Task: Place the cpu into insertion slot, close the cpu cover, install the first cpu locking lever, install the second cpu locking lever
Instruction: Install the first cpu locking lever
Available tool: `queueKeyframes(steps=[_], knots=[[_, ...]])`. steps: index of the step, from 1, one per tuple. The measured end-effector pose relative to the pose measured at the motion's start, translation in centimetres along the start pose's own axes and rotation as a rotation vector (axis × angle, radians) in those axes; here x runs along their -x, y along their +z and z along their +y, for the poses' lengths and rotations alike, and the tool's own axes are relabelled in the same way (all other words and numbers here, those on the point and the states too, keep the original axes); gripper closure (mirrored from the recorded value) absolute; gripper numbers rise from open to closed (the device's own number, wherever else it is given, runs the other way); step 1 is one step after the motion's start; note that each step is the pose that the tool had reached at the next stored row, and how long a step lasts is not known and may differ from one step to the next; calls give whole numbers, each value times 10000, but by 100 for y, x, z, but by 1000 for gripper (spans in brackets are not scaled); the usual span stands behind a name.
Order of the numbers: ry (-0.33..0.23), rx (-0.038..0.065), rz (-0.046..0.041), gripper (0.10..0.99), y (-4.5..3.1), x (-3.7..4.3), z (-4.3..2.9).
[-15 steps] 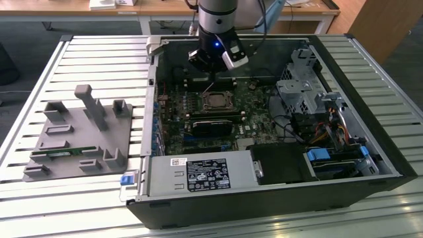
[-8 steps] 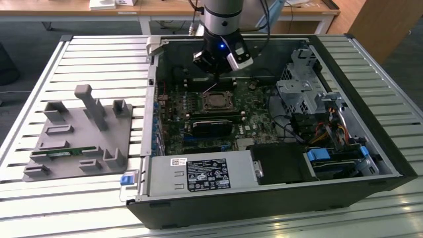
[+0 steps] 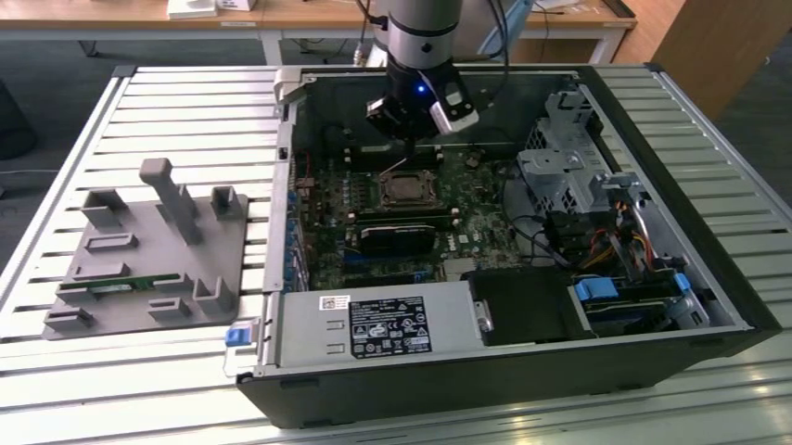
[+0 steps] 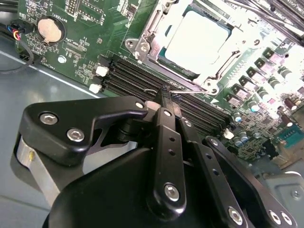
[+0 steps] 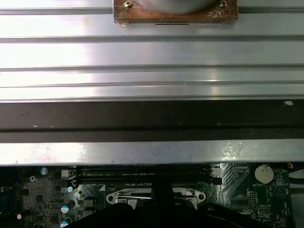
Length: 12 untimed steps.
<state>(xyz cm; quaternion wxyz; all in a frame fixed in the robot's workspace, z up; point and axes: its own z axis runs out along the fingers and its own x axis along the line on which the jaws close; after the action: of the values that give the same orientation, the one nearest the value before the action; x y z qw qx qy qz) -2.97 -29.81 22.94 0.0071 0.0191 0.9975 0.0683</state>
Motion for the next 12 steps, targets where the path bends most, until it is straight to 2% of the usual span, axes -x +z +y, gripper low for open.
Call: queueKeyframes(steps=[12], knots=[[4, -3, 33, 980, 85, 54, -10]])
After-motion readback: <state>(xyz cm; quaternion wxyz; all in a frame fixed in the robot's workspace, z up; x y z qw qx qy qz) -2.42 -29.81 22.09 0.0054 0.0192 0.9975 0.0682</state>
